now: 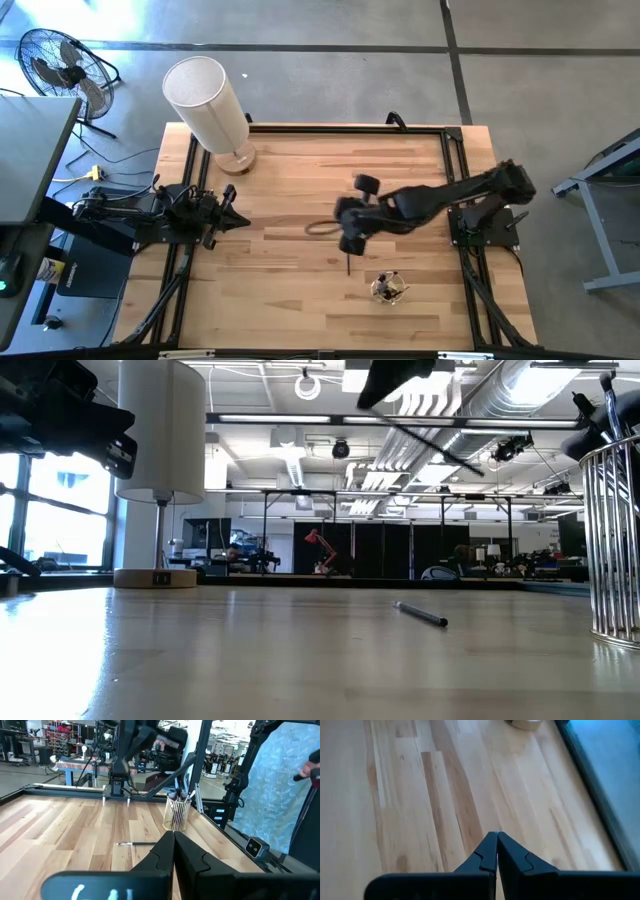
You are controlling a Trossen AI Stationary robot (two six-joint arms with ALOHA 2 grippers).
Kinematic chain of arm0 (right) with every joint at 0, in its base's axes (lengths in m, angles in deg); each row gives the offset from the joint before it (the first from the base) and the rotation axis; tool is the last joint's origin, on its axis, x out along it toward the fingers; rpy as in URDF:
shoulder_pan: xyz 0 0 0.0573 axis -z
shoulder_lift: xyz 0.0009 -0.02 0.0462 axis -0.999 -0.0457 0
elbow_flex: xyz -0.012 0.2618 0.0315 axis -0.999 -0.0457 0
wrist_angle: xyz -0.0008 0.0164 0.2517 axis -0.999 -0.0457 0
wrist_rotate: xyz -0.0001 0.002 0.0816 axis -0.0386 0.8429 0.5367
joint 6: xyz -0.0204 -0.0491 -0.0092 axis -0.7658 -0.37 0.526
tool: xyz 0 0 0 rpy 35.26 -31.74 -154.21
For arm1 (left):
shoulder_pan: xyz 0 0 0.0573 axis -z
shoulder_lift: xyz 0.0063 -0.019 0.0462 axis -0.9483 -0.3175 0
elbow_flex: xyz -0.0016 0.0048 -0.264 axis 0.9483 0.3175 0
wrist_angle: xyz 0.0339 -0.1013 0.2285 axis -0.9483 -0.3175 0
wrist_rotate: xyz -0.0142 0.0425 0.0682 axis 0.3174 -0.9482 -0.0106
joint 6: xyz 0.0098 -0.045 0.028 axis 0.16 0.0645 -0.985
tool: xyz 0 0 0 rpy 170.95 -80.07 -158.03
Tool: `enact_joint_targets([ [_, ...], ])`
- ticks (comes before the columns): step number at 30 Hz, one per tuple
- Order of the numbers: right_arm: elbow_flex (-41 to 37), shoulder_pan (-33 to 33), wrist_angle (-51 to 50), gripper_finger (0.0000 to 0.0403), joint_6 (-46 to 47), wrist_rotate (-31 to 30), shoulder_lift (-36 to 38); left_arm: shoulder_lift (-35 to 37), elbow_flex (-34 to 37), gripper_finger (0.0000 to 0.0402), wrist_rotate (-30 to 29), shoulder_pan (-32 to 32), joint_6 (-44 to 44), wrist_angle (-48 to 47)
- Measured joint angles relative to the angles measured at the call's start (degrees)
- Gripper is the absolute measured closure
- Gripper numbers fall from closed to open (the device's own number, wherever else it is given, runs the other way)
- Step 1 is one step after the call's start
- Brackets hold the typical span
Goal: Pick & Place Makeup Brushes
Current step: Put the eyeshadow brush into the makeup holder
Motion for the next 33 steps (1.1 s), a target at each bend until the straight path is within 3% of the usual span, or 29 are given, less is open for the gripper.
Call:
enact_joint_targets([
  [4, -0.8, -3.88, -3.51, 0.0402, 1.1, -4.27, 3.87, 0.0, 0.0, 0.04, -0.02, 0.0, 0.0, 0.0],
  [7, -7.44, -6.31, -1.21, 0.0402, 3.01, -6.18, 9.0, 0.0, 0.0, 0.04, 0.0, 0.0, 0.0, 0.0],
  [14, -28.07, -11.77, 16.17, 0.0402, 9.24, -6.83, 28.02, 0.0, 0.0, 0.04, -0.01, 0.01, 0.0, 0.0],
  [20, -38.21, -19.17, 30.94, 0.0402, 8.82, -6.92, 40.91, 0.0, 0.0, 0.04, -0.01, 0.0, 0.0, -0.01],
  [24, -43.56, -27.13, 40.96, 0.0402, 5.68, -9.84, 42.99, 0.0, 0.0, 0.04, -0.01, 0.01, 0.0, -0.02],
  [30, -51.75, -40.01, 53.94, 0.0402, 4.79, -28.0, 40.67, 0.0, 0.0, 0.04, 0.0, 0.02, 0.0, 0.0],
  [33, -54.45, -42.89, 59.75, 0.0403, 3.88, -32.49, 37.3, 0.0, 0.0, 0.04, -0.01, 0.01, 0.0, 0.0],
])
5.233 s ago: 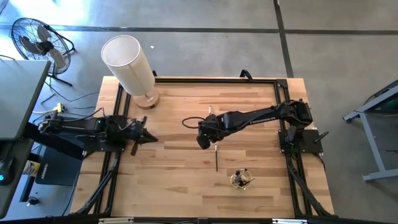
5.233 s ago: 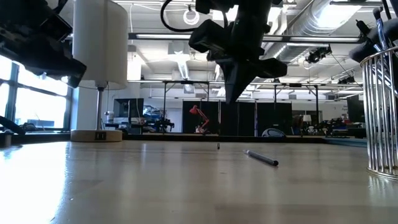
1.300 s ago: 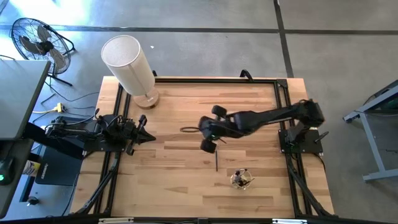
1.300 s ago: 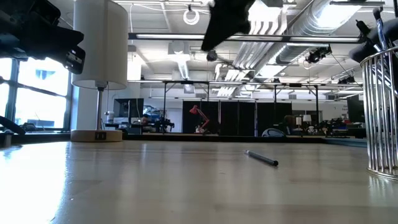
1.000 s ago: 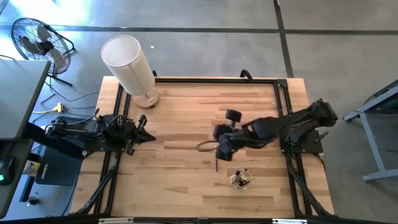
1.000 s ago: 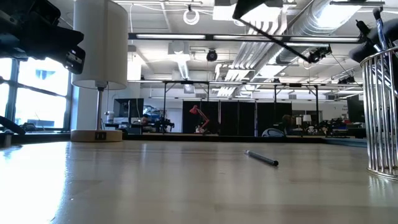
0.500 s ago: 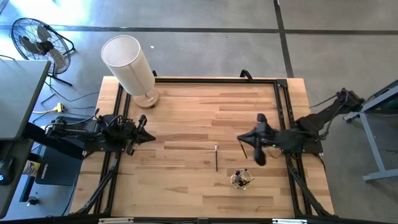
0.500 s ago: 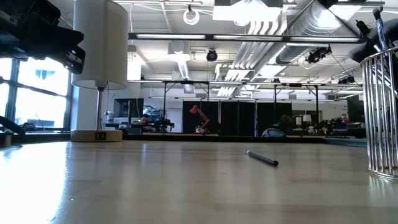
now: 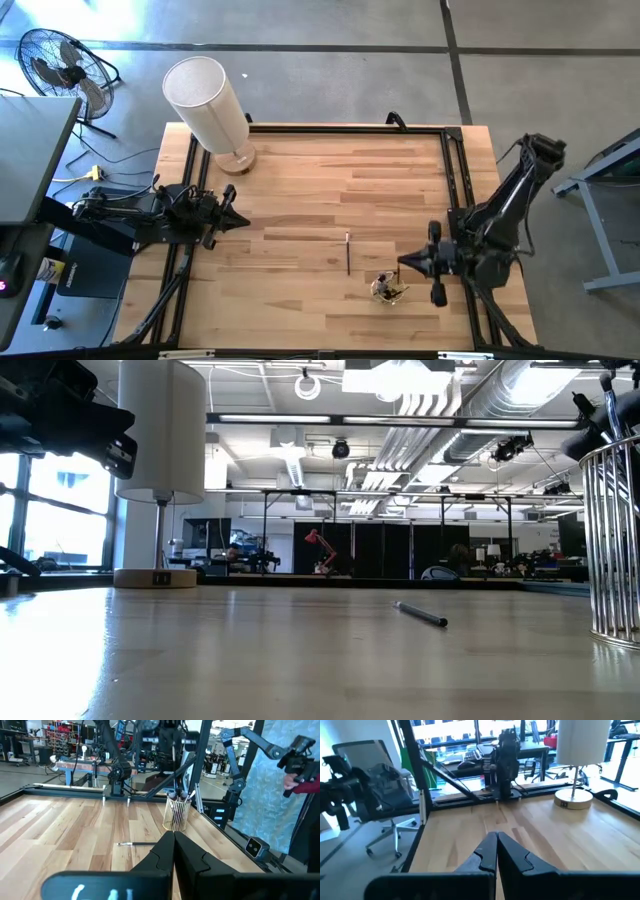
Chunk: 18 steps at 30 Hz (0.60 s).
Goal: Pick & Place Makeup Brushes
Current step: Put the eyeshadow brush into the makeup holder
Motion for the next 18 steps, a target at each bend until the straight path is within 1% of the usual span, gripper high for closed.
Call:
enact_joint_targets([
  [4, -1.65, -0.56, 3.09, 0.0403, 2.28, -1.41, -6.16, 0.0, 0.0, 0.04, 0.01, -0.01, 0.0, 0.0],
  [10, -1.86, -0.54, 3.22, 0.0403, 8.51, -1.87, -14.78, 0.0, 0.0, 0.04, 0.0, -0.01, 0.0, 0.0],
  [13, -1.86, -0.54, 3.18, 0.0398, 11.84, 0.95, -16.59, 0.0, 0.0, 0.04, 0.01, -0.01, 0.0, -0.02],
  [18, -1.86, -0.52, 2.25, 0.0374, 14.78, 10.13, -15.95, 0.0, 0.0, 0.04, -0.01, 0.0, 0.0, 0.0],
])
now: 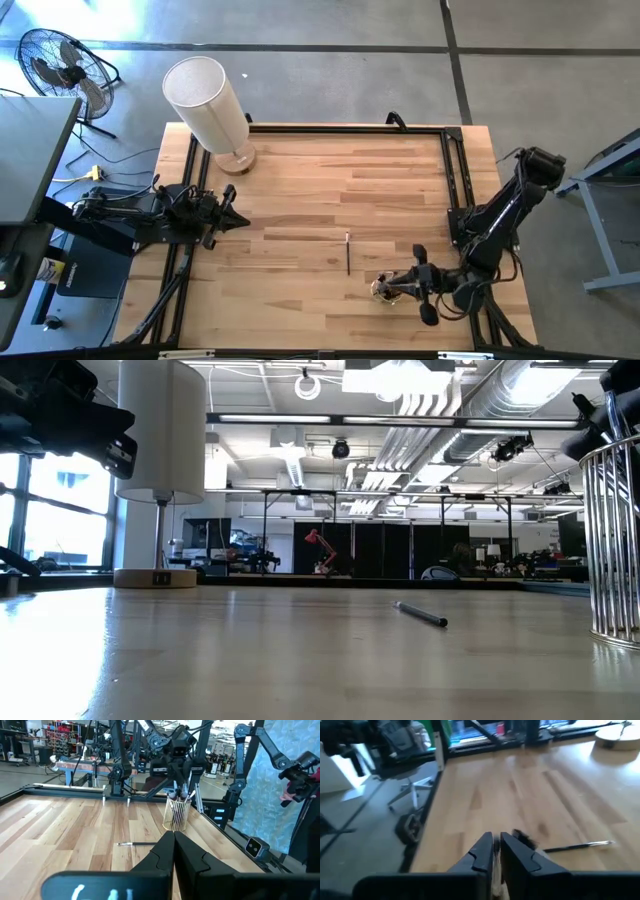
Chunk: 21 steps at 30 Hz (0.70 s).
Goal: Pick & Place Makeup Brushes
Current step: Put the eyeshadow brush into the makeup holder
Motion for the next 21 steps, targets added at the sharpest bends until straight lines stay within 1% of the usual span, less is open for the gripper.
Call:
enact_joint_targets([
  [4, 0.02, 0.06, -1.18, 0.0343, 0.38, 2.03, 2.41, 0.0, 0.0, 0.04, 0.01, -0.01, 0.0, 0.0],
  [7, 0.02, 0.42, -5.01, 0.032, -0.61, 4.16, 5.58, 0.0, 0.0, 0.04, 0.0, -0.01, 0.02, 0.0],
  [10, 0.05, 1.28, -8.31, 0.0304, -0.73, 4.46, 9.84, 0.0, 0.0, 0.04, 0.0, -0.01, 0.02, 0.0],
  [12, 1.38, 2.71, -10.51, 0.0301, -3.02, 4.01, 12.69, 0.0, 0.0, 0.04, 0.02, 0.01, 0.0, -0.02],
  [16, 7.93, 8.4, -15.54, 0.0309, -12.73, 2.57, 15.29, 0.0, 0.0, 0.04, 0.02, -0.01, 0.01, 0.0],
  [19, 14.19, 15.09, -18.89, 0.0319, -17.35, 4.07, 13.8, 0.01, 0.0, 0.04, 0.01, -0.01, 0.0, 0.0],
  [21, 18.48, 19.89, -20.41, 0.0322, -17.41, 6.13, 11.6, 0.0, 0.0, 0.04, 0.0, -0.01, 0.02, -0.02],
])
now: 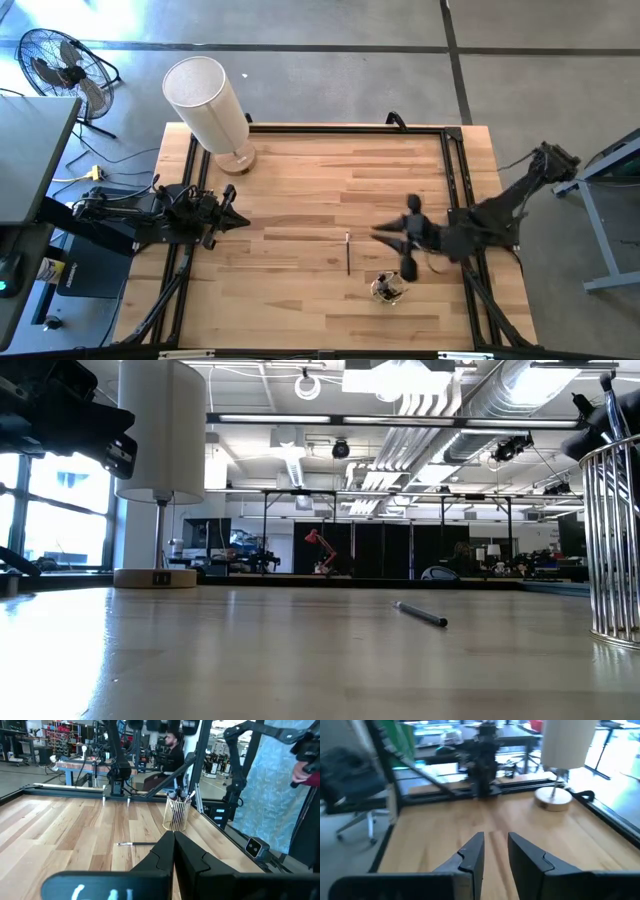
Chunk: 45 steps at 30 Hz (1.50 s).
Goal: Pick & Place Makeup Brushes
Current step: Put the eyeshadow brush into the makeup holder
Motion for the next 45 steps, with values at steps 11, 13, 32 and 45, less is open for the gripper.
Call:
enact_joint_targets([
  [11, 24.16, 17.3, -7.62, 0.0307, 5.0, 13.15, -26.73, 0.02, 0.0, 0.04, 0.02, 0.01, -0.02, 0.0],
  [13, 29.83, 19.53, -14.62, 0.0297, 9.41, 13.75, -31.84, 0.0, 0.0, 0.04, 0.02, 0.02, 0.0, 0.0],
  [32, 45.61, 33.59, -54.4, 0.0267, 56.23, 39.82, -58.45, 0.01, 0.0, 0.04, 0.01, 0.01, 0.0, 0.02],
  [45, 33.99, 34.45, -42.9, 0.0267, 64.28, 43.34, -57.96, 0.02, 0.0, 0.04, 0.0, 0.02, 0.0, 0.0],
])
